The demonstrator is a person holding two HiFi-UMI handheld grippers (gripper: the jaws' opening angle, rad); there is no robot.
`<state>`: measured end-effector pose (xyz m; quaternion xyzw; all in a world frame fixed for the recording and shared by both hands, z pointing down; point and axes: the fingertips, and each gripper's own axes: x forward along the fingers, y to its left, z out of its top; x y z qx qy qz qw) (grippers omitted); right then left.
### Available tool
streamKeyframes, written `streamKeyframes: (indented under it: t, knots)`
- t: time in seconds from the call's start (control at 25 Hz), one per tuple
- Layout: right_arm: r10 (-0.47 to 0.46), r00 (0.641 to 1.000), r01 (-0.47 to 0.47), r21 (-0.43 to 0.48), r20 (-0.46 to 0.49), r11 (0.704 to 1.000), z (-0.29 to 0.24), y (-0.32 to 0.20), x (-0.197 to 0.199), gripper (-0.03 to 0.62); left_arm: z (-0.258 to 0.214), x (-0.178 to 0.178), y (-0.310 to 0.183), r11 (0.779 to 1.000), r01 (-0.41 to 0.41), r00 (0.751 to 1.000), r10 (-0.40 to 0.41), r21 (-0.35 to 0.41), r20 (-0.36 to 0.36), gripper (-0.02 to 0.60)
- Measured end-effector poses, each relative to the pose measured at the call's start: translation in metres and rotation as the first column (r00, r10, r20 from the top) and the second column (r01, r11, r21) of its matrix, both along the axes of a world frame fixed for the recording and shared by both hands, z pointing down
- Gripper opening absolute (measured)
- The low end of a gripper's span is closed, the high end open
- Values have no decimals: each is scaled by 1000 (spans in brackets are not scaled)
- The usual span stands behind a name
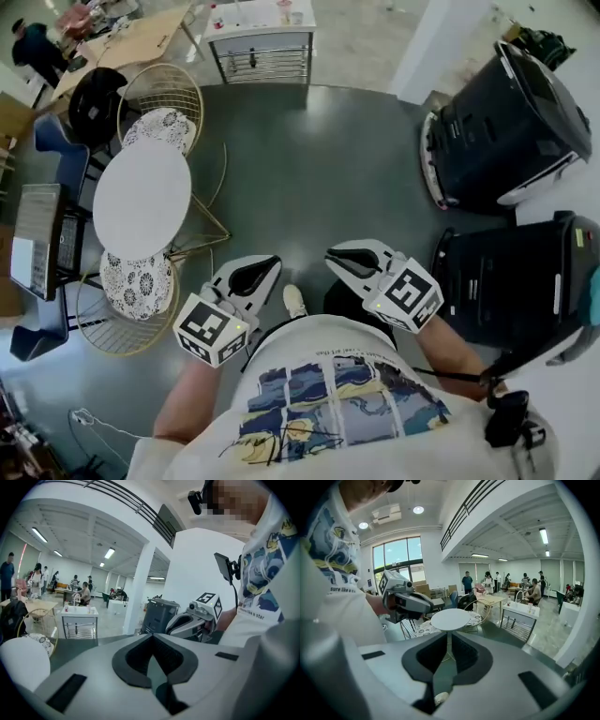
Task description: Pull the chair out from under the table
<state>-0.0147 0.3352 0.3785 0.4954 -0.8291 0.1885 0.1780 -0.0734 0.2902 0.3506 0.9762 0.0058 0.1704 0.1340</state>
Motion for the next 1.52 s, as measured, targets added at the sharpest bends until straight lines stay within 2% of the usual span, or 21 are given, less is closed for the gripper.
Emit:
streamKeyframes:
  t: [0.16,0.36,0.52,0.76,0.88,1.12,1.36,1.44,1.52]
  knots:
    - [-46,999,45,-3,-18,999,9,-64,18,17,1,6,-63,994,106,994,-106,5,-9,9]
    - [-131,991,131,13,-14,991,25,-158,49,61,19,17,-142,970,242,970,-242,-7,2,9]
    - [-193,981,193,4,-6,981,37,-246,90,94,27,52,-215,955,295,956,-294,-30,21,11]
    - [-342,940,342,11,6,940,38,-381,150,103,18,115,-323,906,422,906,-422,-3,30,11]
    - [-420,907,420,-1,-13,907,47,-442,165,103,17,128,-374,867,498,867,-498,12,29,11]
    - [-497,868,496,-61,8,866,88,-556,155,130,31,108,-454,789,614,789,-613,-27,34,11]
    - [-488,873,483,-129,-11,866,127,-682,134,141,42,78,-531,752,657,753,-657,-53,27,11]
    - [-490,871,481,-144,-31,865,138,-723,127,143,40,67,-556,742,669,743,-669,-39,25,11]
    - [-496,868,483,-164,-40,860,151,-764,121,144,40,54,-580,721,693,721,-692,-12,36,11]
